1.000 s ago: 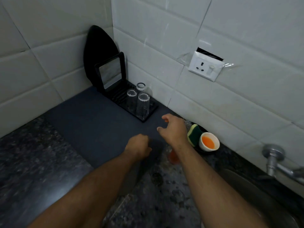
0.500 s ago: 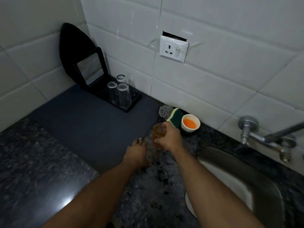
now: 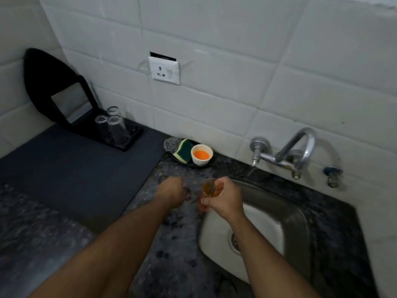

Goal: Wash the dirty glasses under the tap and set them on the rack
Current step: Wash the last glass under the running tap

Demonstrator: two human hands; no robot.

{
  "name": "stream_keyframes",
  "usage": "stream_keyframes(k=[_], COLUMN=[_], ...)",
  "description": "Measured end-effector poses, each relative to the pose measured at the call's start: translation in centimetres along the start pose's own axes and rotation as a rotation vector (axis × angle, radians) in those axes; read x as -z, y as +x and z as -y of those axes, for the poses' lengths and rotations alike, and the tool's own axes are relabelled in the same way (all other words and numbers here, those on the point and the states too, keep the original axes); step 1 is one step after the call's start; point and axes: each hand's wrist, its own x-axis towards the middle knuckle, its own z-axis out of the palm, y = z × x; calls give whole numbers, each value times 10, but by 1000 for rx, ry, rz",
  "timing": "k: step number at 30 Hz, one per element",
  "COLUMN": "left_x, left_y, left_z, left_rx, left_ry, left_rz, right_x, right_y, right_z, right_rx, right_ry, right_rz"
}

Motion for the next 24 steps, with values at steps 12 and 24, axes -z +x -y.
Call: stream_keyframes(k=[12,24], left_x=[-9,-5], left_y=[-3,51], left_z=[-195,-255], left_rx=[-197,-86], left_ry=[-247,-375], left_rz=[-145,-115], right_x=[142,160], right_y=[-15,17], right_z=[-76,-85], right_rx=[-88,-110], right_ry=[33,51], right_rz=[-230,-309])
